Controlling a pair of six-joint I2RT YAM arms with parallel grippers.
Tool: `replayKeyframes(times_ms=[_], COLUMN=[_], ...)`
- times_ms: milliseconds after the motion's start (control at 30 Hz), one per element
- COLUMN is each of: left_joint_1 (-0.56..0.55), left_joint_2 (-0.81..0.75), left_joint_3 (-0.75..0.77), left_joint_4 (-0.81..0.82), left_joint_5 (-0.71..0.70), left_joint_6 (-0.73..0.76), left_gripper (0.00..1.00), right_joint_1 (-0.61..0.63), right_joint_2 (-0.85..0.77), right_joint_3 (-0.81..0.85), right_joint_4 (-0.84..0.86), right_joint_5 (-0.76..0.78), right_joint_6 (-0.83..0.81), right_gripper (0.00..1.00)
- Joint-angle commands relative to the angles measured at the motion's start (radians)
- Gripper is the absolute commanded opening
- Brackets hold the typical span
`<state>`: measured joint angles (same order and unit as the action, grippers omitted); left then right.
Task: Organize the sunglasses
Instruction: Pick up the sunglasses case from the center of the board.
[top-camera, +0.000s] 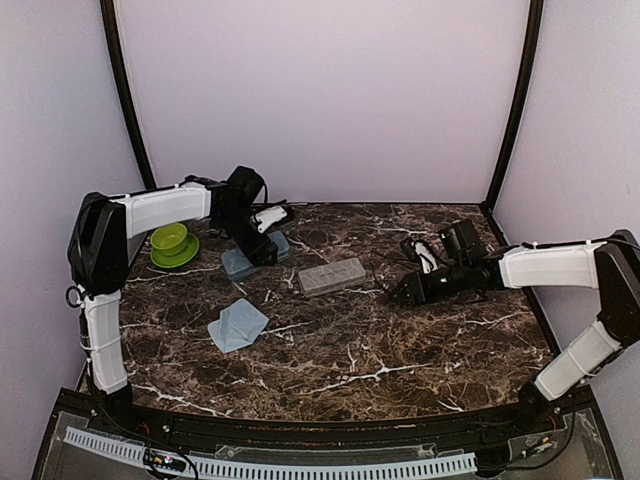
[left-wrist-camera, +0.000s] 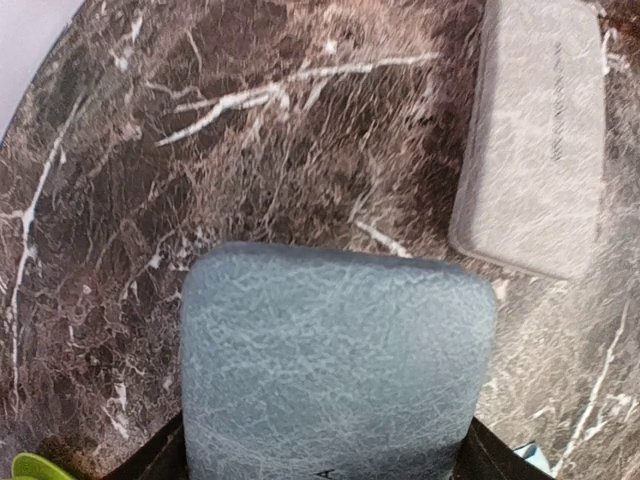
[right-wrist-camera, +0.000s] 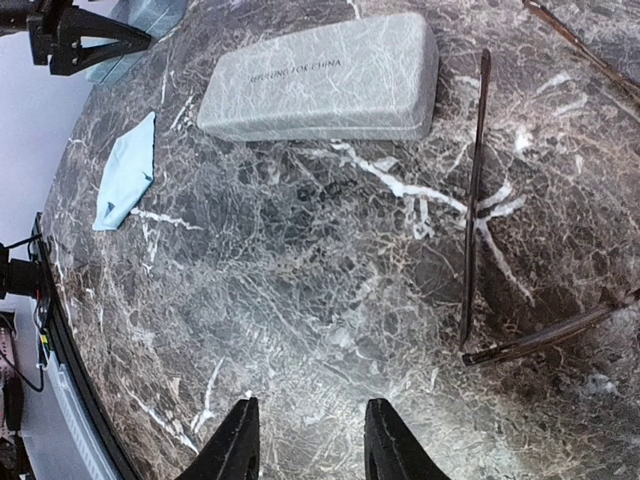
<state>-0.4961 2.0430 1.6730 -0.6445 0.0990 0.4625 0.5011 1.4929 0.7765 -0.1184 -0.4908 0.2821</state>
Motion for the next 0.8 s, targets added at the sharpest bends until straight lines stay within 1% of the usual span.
replayKeyframes(times_ms=[0,67,100,167,200,267,400,433,467,567,767], left_joint_1=[-0.107,-0.177,-0.192,-0.205,-0.208,-0.217,-0.225,-0.227,-0.23,-0.244,-0.278], left_joint_2=[-0.13,-0.139,-0.14,-0.152,-0.167,-0.205,-0.293,-0.307,-0.323,-0.36,-0.395], left_joint_3=[-0.019,-0.052,-0.061,-0.104,-0.138,-0.224,-0.4,-0.441,-0.476,-0.562,-0.657], left_joint_4=[0.034,0.057,0.058,0.101,0.137,0.234,0.449,0.498,0.55,0.669,0.815], left_joint_5=[0.005,0.04,0.089,0.182,0.225,0.293,0.43,0.462,0.489,0.537,0.581], left_joint_6=[-0.093,-0.14,-0.177,-0.274,-0.319,-0.413,-0.608,-0.652,-0.689,-0.775,-0.889], left_gripper=[0.54,0.53,0.51,0.43,0.41,0.39,0.37,0.37,0.37,0.36,0.36], right_joint_1=[0.03,0.045,0.05,0.054,0.056,0.066,0.122,0.133,0.141,0.169,0.205], right_joint_2=[-0.024,-0.03,-0.038,-0.051,-0.057,-0.059,-0.053,-0.053,-0.053,-0.053,0.01], right_joint_3=[0.05,0.042,0.03,0.0,-0.013,-0.04,-0.096,-0.112,-0.125,-0.151,-0.121], right_joint_4=[0.034,0.062,0.092,0.165,0.204,0.275,0.409,0.445,0.482,0.561,0.596], right_joint_5=[0.004,-0.015,-0.03,-0.073,-0.094,-0.133,-0.156,-0.156,-0.172,-0.177,-0.177], right_joint_6=[-0.007,-0.03,-0.033,-0.028,-0.017,-0.002,0.025,0.025,0.043,0.048,0.048], right_gripper=[0.39,0.48,0.5,0.55,0.56,0.59,0.68,0.68,0.73,0.74,0.74])
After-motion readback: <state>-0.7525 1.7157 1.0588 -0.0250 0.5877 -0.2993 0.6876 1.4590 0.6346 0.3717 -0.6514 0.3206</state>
